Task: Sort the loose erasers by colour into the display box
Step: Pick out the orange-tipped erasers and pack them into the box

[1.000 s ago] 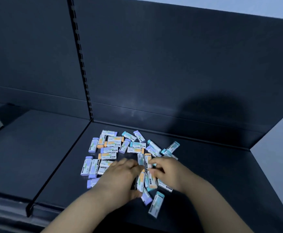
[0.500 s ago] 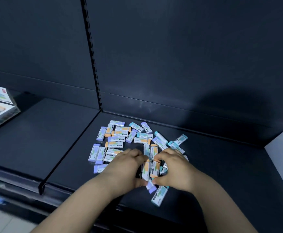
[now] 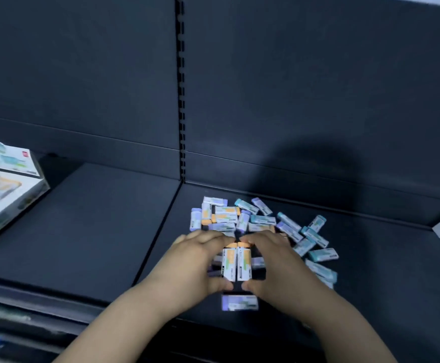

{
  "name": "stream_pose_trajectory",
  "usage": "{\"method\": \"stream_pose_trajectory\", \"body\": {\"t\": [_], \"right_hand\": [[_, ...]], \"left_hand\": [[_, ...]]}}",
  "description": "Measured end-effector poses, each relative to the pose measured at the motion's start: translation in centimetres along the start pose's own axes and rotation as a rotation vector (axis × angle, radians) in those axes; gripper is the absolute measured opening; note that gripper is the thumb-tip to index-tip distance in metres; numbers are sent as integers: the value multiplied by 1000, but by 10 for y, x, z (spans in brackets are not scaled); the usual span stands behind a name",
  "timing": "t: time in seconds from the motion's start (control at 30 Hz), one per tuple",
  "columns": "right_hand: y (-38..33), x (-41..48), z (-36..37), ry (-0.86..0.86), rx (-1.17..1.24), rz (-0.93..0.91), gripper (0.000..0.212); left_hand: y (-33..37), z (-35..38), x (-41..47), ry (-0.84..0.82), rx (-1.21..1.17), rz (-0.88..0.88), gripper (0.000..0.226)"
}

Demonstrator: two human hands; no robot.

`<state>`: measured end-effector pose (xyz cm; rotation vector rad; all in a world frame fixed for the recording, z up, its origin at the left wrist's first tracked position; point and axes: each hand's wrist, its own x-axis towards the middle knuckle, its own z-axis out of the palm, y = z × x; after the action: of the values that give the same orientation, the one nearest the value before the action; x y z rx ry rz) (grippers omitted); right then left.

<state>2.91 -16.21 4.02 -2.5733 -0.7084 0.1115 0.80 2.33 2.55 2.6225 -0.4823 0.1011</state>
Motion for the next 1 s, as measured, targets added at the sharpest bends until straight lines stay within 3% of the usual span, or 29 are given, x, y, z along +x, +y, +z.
{"method": "stream_pose_trajectory", "body": {"t": [0.43,1.0], "right_hand": [[-179,76,87,68,-6,7,71],[-213,119,110,-64,125,-59,67]], "left_hand": [[-163,-99,-90,51,40,58,72],[-200,-131,-109,81,173,-17,69]]}}
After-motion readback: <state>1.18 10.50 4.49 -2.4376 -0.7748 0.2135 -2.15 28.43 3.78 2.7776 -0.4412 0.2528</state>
